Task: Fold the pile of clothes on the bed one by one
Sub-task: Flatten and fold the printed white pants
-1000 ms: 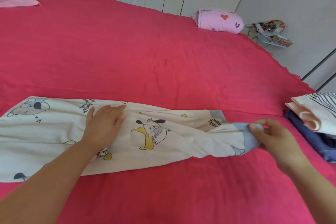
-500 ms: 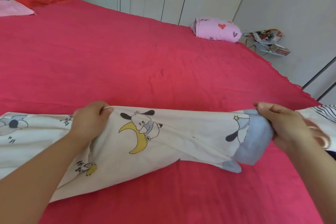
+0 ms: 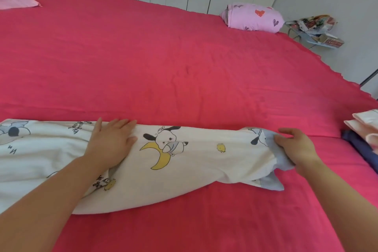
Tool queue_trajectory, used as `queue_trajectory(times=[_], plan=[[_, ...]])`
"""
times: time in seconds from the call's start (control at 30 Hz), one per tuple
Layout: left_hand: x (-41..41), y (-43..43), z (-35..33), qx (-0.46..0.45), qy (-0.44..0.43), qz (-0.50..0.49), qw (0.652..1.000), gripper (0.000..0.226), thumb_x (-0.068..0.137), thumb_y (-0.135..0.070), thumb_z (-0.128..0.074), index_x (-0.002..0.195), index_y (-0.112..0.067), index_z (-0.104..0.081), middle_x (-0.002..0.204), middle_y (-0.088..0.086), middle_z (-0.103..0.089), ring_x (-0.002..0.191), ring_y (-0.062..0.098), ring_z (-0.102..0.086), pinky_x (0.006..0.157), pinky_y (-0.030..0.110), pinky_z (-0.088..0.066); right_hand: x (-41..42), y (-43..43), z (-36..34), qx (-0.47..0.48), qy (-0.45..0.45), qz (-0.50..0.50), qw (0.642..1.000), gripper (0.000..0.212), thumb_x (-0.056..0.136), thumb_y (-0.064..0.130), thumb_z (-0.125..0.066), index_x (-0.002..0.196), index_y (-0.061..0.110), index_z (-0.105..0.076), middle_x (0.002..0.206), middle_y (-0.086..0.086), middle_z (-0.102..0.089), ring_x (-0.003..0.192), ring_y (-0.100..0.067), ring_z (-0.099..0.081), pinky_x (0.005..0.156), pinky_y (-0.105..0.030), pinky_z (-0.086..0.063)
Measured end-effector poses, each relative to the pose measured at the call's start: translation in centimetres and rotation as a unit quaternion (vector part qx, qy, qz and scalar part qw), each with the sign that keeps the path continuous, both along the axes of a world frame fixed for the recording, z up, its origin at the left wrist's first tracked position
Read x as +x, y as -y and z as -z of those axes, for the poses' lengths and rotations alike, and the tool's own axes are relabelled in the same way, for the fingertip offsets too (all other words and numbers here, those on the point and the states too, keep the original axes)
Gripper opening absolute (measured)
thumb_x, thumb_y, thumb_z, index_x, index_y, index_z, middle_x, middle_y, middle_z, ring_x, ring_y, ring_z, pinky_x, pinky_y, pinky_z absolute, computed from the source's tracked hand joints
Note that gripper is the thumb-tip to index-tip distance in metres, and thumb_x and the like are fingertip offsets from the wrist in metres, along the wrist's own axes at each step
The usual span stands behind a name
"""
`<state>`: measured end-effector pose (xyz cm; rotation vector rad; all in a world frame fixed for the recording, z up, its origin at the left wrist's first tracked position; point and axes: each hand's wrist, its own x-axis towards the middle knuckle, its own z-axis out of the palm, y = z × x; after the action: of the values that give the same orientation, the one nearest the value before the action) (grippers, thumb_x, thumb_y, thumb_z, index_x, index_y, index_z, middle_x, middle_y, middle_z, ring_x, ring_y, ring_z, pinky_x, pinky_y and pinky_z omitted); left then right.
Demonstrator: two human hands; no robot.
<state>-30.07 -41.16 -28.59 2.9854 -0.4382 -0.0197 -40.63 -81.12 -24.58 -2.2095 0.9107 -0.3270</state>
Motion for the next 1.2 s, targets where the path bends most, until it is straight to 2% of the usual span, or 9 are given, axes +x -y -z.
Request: queue_trajectory(times=[0.1,0.2,0.4,0.63,0.73,0.8,0.9,1.03,1.2], plan=[[-0.3,-0.4,0.2,-0.020,-0.008,-0.023,1.000,0.054,0.097,-0.042,-0.032,0.147,-0.024,-0.021,0.154,-0.004,-0.023,0.143,0.017,-0.015,0.116,0.045,-0.003,-1.3,0.1,0.5,0.027,-0.140,-0.040,0.989,0.036,0.090,0.031,-0.057,0.098,-0.003,-0.064,0.080,-0.016,-0.064,0.070,-0.027,-0.058,0.064,-0.033,-0.045],[-1.7,-0.1,-0.2,-0.079,0.047,-0.004,0.996,0.052,0.096,-0.038,-0.038,0.145,-0.023,-0.029,0.152,-0.003,-0.030,0.143,0.017,-0.020,0.115,0.042,-0.001,-2.8,-0.4,0.3,0.174,-0.168,-0.033,0.970,0.048,0.088,0.047,-0.056,0.081,0.000,-0.062,0.067,-0.011,-0.057,0.061,-0.022,-0.051,0.058,-0.027,-0.045],[-4.9,-0.1,-0.7,-0.036,-0.023,0.081,0.996,0.092,0.065,-0.067,0.008,0.148,-0.031,-0.012,0.157,-0.006,-0.010,0.145,0.014,-0.006,0.116,0.039,0.001,-4.0,-2.8,-0.4,0.301,-0.128,-0.048,0.944,0.017,0.083,0.013,-0.068,0.092,-0.001,-0.065,0.076,-0.012,-0.071,0.066,-0.022,-0.067,0.059,-0.026,-0.056],[-5.6,-0.1,-1.1,-0.016,-0.085,0.119,0.989,0.099,0.057,-0.067,0.013,0.148,-0.034,-0.006,0.157,-0.009,-0.003,0.145,0.009,0.000,0.116,0.037,0.005,-5.3,0.8,-6.1,0.092,-0.056,-0.064,0.992,0.024,0.083,0.019,-0.068,0.083,-0.005,-0.061,0.067,-0.014,-0.049,0.058,-0.020,-0.045,0.049,-0.025,-0.029],[-6.3,0.7,-0.5,0.021,-0.084,0.137,0.987,0.099,0.056,-0.066,0.015,0.148,-0.035,-0.005,0.157,-0.009,-0.002,0.144,0.008,0.001,0.116,0.040,0.005,-7.3,0.7,-4.0,-0.044,-0.260,-0.118,0.957,0.030,0.079,0.036,-0.069,0.076,0.007,-0.061,0.057,-0.004,-0.052,0.051,-0.016,-0.043,0.045,-0.024,-0.030],[-6.4,1.0,0.1,0.036,-0.077,0.137,0.987,0.099,0.056,-0.065,0.017,0.148,-0.035,-0.003,0.157,-0.010,-0.001,0.144,0.008,0.002,0.116,0.042,0.006,-8.3,-0.1,-1.5,-0.035,-0.349,-0.121,0.929,0.029,0.075,0.040,-0.068,0.078,0.013,-0.059,0.061,0.002,-0.056,0.056,-0.013,-0.050,0.045,-0.021,-0.036],[-6.0,1.1,-0.2,0.011,-0.076,0.134,0.988,0.098,0.057,-0.066,0.015,0.148,-0.035,-0.008,0.157,-0.012,-0.005,0.144,0.007,-0.001,0.116,0.040,0.004,-7.8,-0.1,-0.8,-0.066,-0.262,-0.066,0.961,0.034,0.083,0.044,-0.062,0.084,0.010,-0.061,0.070,-0.001,-0.061,0.068,-0.020,-0.057,0.058,-0.028,-0.043],[-4.2,1.9,-1.0,-0.048,-0.029,0.107,0.993,0.078,0.076,-0.058,-0.003,0.145,-0.030,-0.028,0.152,-0.010,-0.027,0.141,0.008,-0.022,0.115,0.034,-0.011,-5.1,-0.5,-0.9,-0.082,-0.110,-0.032,0.990,0.048,0.090,0.040,-0.054,0.128,0.010,-0.052,0.124,-0.012,-0.060,0.115,-0.030,-0.054,0.091,-0.035,-0.040],[-1.4,4.3,-1.2,-0.040,0.004,0.060,0.997,0.042,0.098,-0.039,-0.030,0.136,-0.028,-0.044,0.137,-0.007,-0.050,0.127,0.018,-0.041,0.105,0.035,-0.025,-0.8,-1.5,0.4,-0.121,-0.124,-0.073,0.982,0.050,0.092,0.037,-0.050,0.137,0.016,-0.043,0.127,-0.014,-0.057,0.119,-0.033,-0.050,0.094,-0.038,-0.042]])
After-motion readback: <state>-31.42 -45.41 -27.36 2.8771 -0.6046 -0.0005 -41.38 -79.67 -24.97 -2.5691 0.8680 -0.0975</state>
